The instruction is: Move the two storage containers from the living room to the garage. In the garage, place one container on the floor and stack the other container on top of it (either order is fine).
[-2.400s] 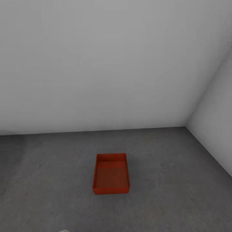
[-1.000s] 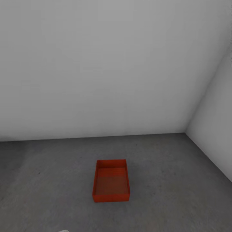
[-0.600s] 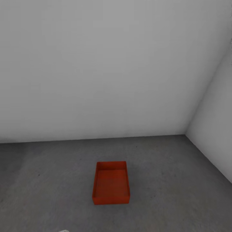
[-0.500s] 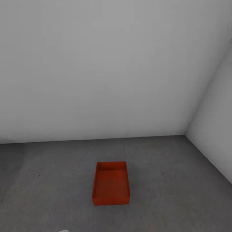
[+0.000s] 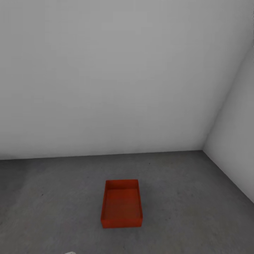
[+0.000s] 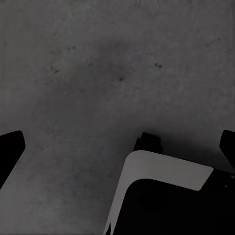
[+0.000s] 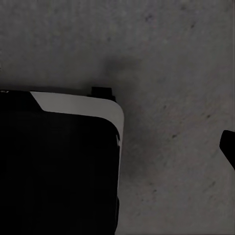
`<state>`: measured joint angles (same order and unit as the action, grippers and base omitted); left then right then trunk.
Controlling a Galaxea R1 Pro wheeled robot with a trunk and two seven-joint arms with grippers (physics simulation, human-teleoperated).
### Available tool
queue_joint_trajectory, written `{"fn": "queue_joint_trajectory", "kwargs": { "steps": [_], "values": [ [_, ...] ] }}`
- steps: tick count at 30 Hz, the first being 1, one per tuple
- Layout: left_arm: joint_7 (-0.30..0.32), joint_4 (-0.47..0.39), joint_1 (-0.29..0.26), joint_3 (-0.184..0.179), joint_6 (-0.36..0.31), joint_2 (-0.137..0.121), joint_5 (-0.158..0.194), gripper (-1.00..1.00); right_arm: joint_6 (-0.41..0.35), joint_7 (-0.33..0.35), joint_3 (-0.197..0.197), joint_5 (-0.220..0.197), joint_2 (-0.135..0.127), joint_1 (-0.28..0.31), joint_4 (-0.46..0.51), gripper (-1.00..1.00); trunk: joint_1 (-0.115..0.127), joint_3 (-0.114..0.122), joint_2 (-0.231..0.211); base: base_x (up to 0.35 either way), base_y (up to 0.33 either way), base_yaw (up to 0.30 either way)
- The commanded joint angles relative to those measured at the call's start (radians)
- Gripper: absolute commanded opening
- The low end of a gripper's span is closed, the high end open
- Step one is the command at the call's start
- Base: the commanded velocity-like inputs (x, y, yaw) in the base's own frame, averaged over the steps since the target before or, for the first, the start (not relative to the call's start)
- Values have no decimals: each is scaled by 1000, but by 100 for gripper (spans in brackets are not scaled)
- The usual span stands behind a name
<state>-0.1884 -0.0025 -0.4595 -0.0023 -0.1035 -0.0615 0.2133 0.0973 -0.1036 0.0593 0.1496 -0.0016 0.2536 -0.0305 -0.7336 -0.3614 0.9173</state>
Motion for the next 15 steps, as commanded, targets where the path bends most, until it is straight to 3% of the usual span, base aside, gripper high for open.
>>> {"fn": "queue_joint_trajectory", "kwargs": {
  "steps": [1,3,5,7,11,15],
  "values": [
    [-2,1,0,-1,1,2,7,100,7,-4,7,10,1,1,-3,100,0,1,1,0,0,0],
    [0,1,7,-1,7,4,8,100,7,-4,7,10,1,1,-3,100,0,4,1,0,0,0],
    [7,1,56,-1,28,8,7,100,8,-4,7,10,1,1,-3,100,0,7,1,0,0,0],
    [59,1,130,-1,76,10,8,100,9,-4,8,10,1,1,-3,100,0,10,1,0,0,0],
    [177,1,208,-1,137,-1,13,100,20,-3,8,10,0,1,-4,100,0,17,1,0,0,0],
    [195,1,226,-1,147,-4,12,100,22,-1,8,9,0,1,-4,100,0,23,1,0,0,0]
  ]
}}
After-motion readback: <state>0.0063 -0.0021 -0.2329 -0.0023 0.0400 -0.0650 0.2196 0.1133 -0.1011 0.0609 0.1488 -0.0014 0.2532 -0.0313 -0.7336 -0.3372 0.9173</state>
